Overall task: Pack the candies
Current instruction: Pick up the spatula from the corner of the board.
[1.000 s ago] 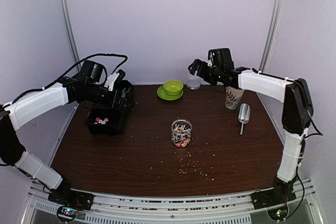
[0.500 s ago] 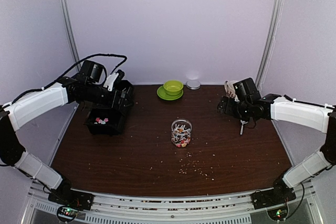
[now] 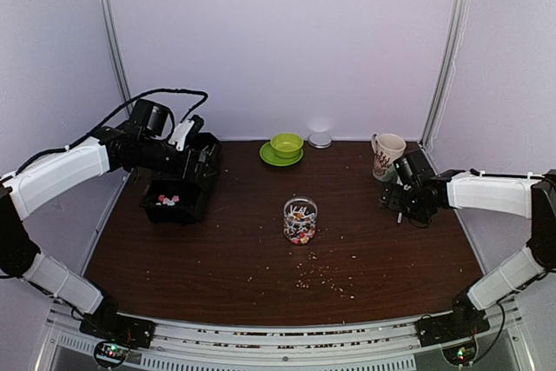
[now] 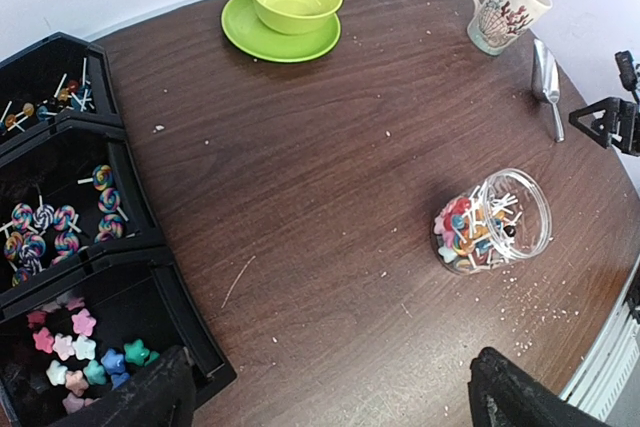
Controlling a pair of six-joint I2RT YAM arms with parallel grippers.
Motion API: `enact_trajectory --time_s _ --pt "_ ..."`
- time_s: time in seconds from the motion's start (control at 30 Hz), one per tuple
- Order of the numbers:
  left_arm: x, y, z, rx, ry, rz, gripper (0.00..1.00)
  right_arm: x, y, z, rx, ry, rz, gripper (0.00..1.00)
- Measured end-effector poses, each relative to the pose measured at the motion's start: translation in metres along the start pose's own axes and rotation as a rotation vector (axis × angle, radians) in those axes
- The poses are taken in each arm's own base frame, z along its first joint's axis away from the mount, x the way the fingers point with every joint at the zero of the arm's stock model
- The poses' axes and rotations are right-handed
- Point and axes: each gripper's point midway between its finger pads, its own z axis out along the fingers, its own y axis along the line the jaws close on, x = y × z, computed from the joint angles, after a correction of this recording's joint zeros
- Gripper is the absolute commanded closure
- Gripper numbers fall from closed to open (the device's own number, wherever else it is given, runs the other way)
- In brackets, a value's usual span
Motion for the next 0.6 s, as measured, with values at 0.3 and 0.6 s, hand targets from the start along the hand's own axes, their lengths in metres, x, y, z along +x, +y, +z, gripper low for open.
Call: enact_trajectory --time_s 0.3,0.6 --pt "0.0 0.0 0.0 0.0 0.0 0.0 0.02 0.014 -0.025 0.037 0.123 0.076 0.005 0.21" --pt "0.0 0.001 0.0 -0.005 0.0 -0.003 0.02 -0.01 -0.008 0.042 0.136 0.062 -0.025 0.29"
